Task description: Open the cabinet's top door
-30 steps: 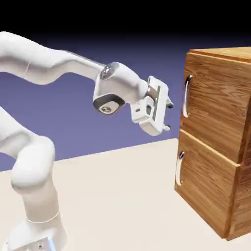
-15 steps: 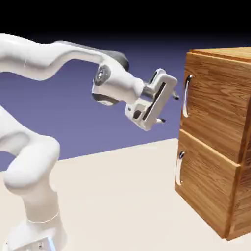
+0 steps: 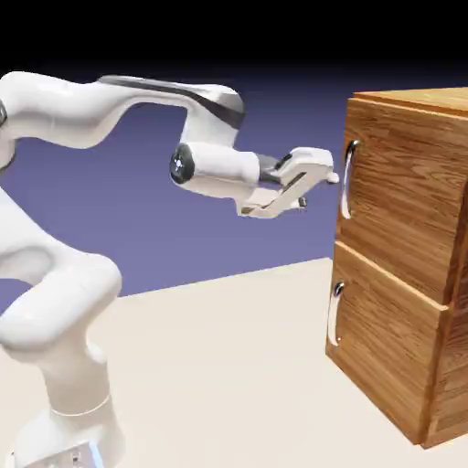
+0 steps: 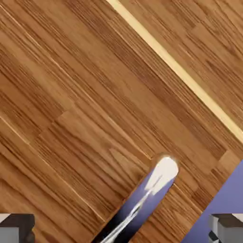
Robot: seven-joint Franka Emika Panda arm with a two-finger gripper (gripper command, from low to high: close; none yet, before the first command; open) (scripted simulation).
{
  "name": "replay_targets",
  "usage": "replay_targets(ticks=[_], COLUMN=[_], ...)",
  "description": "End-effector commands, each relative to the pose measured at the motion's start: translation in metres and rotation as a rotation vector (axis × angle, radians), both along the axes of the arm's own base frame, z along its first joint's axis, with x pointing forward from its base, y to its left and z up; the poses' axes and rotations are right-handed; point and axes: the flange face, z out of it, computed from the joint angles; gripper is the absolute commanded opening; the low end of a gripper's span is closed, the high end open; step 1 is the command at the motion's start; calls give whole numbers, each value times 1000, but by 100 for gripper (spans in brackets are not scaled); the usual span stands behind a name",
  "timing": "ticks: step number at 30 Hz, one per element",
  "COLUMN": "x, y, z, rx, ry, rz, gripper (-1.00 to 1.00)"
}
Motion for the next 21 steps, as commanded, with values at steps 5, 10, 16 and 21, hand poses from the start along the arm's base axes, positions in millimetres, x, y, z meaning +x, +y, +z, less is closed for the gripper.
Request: replay_targets(ticks=[5,10,16,21], x=[8,18,31,70], y=[11,22,32,30], z=[-6,-14,-23,-23], rx=[216,431,648,646], ry=[-77,-159,-247,-246], rz=[-65,-120,-167,-168], gripper=[100,100,100,100])
